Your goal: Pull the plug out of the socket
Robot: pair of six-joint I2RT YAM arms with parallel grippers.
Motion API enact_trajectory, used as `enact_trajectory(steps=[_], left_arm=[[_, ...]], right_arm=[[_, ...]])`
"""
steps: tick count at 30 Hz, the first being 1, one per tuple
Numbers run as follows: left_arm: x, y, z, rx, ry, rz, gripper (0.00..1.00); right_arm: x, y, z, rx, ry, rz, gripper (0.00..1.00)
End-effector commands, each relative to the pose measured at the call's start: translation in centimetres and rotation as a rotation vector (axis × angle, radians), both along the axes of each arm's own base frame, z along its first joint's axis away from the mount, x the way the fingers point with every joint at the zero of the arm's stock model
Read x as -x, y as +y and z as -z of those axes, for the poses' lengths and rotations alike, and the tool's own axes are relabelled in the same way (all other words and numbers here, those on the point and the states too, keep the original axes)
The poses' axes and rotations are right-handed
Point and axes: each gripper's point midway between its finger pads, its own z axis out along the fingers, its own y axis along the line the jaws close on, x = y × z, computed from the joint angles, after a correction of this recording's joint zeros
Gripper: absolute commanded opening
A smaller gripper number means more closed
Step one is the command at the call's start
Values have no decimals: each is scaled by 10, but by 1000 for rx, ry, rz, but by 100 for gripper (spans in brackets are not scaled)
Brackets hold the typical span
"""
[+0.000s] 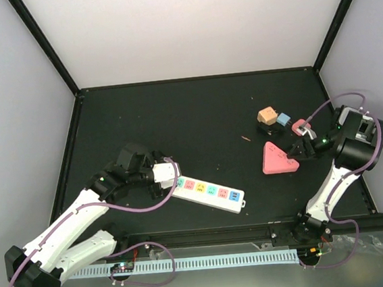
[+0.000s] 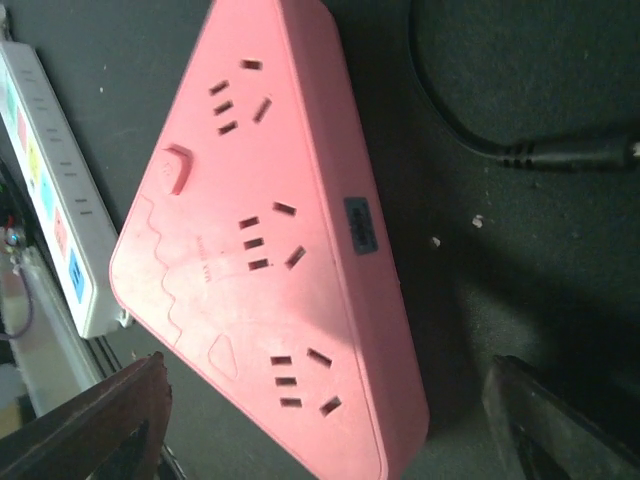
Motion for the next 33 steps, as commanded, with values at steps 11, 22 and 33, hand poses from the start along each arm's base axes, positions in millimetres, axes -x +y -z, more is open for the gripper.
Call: enact_trajectory(steps=[11, 22, 33], left_arm=[[13, -11, 8, -80, 49, 175, 99], [16, -56, 59, -212, 142, 357, 99], [16, -82, 111, -400, 205, 408, 99]], right_arm=[[-42, -9, -115, 78, -329, 18, 100], [-39, 59, -184, -106, -488, 41, 100], [-20, 104, -199, -291, -565, 111, 100]])
